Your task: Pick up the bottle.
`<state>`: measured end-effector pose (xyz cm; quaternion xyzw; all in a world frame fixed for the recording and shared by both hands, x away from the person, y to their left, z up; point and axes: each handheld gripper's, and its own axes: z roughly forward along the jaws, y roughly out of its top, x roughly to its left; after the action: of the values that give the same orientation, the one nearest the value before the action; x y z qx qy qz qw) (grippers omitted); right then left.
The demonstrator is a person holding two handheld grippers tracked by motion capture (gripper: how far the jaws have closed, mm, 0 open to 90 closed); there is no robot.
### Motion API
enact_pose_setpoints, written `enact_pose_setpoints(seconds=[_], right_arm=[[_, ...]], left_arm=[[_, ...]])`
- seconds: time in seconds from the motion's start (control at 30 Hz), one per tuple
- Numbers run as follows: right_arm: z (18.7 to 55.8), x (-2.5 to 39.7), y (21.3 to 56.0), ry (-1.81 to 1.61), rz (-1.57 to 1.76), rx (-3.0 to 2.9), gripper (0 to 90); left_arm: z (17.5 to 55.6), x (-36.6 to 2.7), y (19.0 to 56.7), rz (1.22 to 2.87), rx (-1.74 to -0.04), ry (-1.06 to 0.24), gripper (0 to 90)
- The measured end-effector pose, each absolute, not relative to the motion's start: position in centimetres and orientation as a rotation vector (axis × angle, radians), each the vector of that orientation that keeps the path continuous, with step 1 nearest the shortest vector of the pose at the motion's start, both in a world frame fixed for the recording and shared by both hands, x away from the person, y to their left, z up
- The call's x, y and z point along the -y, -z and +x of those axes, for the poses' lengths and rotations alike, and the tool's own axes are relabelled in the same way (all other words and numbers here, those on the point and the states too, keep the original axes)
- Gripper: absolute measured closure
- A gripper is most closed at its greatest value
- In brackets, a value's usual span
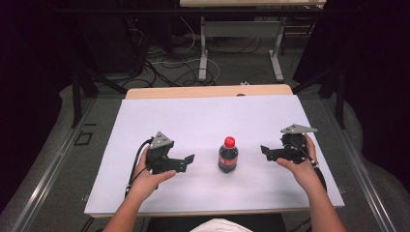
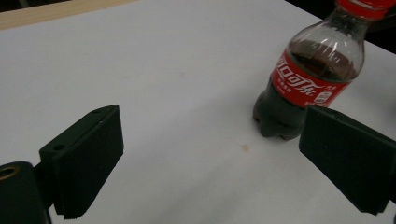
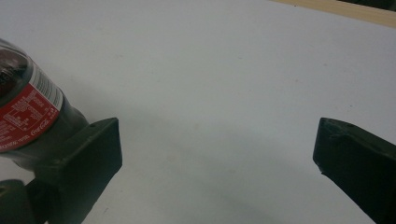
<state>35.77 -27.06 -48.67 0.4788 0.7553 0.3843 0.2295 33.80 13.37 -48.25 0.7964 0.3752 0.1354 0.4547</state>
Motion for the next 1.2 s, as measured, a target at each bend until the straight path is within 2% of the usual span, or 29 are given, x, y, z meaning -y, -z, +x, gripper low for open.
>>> enact_pose_setpoints(seconds=[0.47,0.83,1.2], right_arm=[[35.8,27.0,48.9,-1.055,1.321,-2.09,1.7],[35.8,27.0,48.9,-1.06,1.315,-2.094,1.7],[35.8,27.0,48.9,-1.062,1.315,-2.098,1.7]], left_arm=[[34.2,-7.3,48.4,1.99,-0.797,-0.297,15.0],[34.5,-4.1,48.5,2.015,-0.786,-0.228,16.3],[34.6,-1.9,49.9,2.052,-0.748,-0.224,19.1]])
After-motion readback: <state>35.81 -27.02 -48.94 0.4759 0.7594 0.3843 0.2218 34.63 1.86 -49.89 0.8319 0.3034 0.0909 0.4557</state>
